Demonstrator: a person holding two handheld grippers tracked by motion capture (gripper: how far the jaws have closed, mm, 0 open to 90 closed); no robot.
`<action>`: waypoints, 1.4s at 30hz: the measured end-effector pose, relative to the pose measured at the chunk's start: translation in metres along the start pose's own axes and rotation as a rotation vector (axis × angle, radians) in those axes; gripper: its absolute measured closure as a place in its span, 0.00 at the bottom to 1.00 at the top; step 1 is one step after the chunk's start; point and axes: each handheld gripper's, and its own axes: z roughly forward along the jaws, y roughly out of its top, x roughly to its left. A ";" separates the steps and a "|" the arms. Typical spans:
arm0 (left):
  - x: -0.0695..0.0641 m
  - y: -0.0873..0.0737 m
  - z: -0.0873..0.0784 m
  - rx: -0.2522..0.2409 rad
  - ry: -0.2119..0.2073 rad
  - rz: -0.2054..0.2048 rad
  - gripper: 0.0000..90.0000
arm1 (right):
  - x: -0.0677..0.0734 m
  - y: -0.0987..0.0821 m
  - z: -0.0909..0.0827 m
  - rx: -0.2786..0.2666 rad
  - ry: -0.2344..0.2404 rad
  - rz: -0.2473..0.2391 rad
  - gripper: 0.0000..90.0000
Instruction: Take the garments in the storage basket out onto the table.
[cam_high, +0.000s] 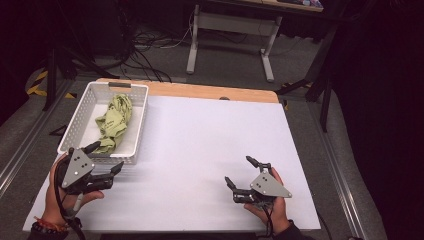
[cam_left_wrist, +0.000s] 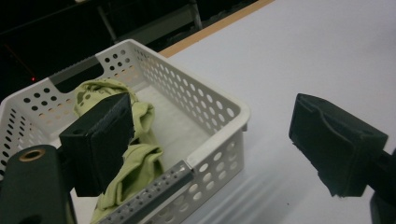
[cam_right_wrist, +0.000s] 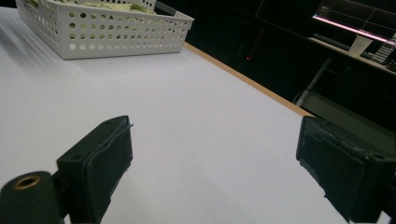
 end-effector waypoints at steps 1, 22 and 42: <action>0.003 0.002 0.001 0.011 0.007 -0.005 0.16 | 0.000 0.000 0.001 0.003 -0.001 -0.002 0.13; 0.073 0.062 0.097 0.376 0.005 -0.052 0.13 | 0.003 -0.006 0.008 0.054 0.009 -0.011 0.12; 0.109 0.019 0.184 0.751 0.029 -0.236 0.11 | 0.015 -0.009 0.013 0.125 -0.002 -0.130 0.13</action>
